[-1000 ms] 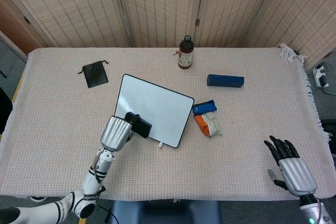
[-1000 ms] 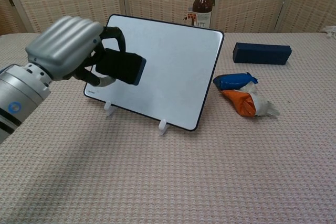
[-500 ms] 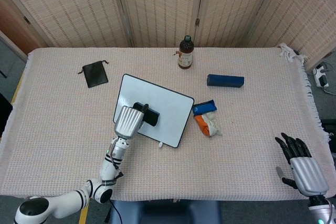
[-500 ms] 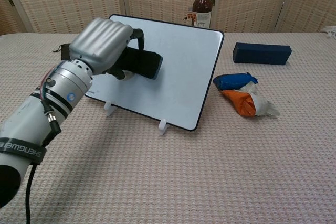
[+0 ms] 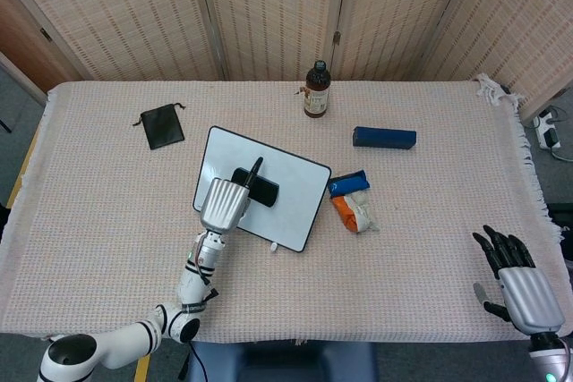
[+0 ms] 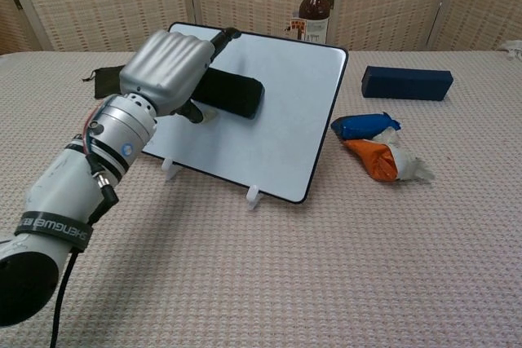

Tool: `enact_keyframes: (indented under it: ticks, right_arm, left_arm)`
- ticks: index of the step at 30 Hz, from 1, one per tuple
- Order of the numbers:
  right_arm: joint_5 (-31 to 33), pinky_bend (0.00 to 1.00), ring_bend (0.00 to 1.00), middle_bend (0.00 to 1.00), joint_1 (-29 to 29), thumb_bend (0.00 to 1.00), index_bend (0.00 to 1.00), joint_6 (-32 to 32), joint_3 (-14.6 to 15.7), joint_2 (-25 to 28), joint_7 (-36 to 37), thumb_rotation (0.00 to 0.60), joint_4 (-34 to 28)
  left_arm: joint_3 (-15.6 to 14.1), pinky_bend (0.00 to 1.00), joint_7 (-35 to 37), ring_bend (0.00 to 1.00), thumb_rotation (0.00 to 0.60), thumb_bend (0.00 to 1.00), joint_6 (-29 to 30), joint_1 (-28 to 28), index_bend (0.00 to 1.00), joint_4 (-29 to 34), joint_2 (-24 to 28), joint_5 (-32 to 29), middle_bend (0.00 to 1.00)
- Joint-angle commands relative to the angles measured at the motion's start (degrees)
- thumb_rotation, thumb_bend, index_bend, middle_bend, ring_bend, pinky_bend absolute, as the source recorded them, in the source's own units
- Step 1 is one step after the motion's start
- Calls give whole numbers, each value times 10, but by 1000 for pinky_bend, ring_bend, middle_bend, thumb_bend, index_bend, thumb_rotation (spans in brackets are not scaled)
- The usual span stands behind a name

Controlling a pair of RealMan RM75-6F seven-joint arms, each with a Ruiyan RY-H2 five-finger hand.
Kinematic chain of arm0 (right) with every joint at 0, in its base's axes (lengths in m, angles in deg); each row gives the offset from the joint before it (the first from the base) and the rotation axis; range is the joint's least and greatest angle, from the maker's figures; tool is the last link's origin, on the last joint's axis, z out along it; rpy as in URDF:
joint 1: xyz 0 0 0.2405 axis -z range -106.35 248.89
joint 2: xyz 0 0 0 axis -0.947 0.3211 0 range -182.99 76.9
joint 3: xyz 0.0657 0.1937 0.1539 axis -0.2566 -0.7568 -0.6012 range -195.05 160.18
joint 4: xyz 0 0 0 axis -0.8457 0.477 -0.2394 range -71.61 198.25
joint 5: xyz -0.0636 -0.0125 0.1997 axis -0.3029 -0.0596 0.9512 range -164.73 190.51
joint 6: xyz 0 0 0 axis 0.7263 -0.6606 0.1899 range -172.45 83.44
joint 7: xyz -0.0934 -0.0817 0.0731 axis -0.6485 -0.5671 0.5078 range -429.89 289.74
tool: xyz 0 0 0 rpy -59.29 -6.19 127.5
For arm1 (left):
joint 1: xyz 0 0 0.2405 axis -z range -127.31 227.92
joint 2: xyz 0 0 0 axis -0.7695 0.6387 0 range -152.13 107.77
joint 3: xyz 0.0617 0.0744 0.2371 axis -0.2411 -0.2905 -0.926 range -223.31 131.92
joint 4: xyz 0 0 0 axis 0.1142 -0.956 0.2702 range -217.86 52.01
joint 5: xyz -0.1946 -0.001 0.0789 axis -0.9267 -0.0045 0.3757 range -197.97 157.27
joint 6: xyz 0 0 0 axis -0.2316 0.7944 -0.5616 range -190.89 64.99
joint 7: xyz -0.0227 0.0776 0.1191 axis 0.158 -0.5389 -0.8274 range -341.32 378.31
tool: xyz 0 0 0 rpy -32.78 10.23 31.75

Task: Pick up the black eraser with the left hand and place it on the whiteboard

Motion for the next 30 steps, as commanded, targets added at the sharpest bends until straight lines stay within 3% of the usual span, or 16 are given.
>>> enact_keyframes:
  ticks: [1,7,12,14,16,18,21,25,30]
  right_arm:
    - [-2,0,0,0,2,445,0,-3,0,0,1,600,0]
    - [-9,0,0,0,4,444,0,-7,2,1,1,600,1]
    - [-19,0,0,0,5,444,0,-8,6,2,1,600,2]
    - [-24,0,0,0,5,445,0,-9,8,2,0,600,2]
    - [-29,0,0,0,5,444,0,-9,10,1,-1,600,3]
    - [-35,0,0,0,4,444,0,-7,12,-1,-4,600,3]
    - [-44,0,0,0,1,444,0,0,17,-5,-12,600,4]
    - [-56,0,0,0,-4,445,0,10,24,-11,-20,600,5]
    - [-58,0,0,0,-8,444,0,20,26,-19,-35,600,6]
  left_arm:
    - [-3,1000,-3,988,600,239,1,0,100,3,1,-1,1000]
    - [-15,1000,-40,986,600,215,15,-23,70,71,33,-10,1000]
    - [-44,1000,-103,928,600,197,40,-87,22,217,122,-32,1000]
    - [-63,964,-124,797,600,195,58,-129,9,303,182,-45,955]
    - [-84,803,-122,618,600,196,74,-166,3,377,239,-54,783]
    - [-114,487,-90,379,600,202,90,-210,0,454,310,-58,473]
    - [-170,217,-5,146,600,210,103,-262,0,515,407,-32,207]
    - [-243,20,78,13,600,211,153,-331,0,510,483,26,57]
    - [-289,0,186,0,600,211,262,-422,0,442,484,94,25]
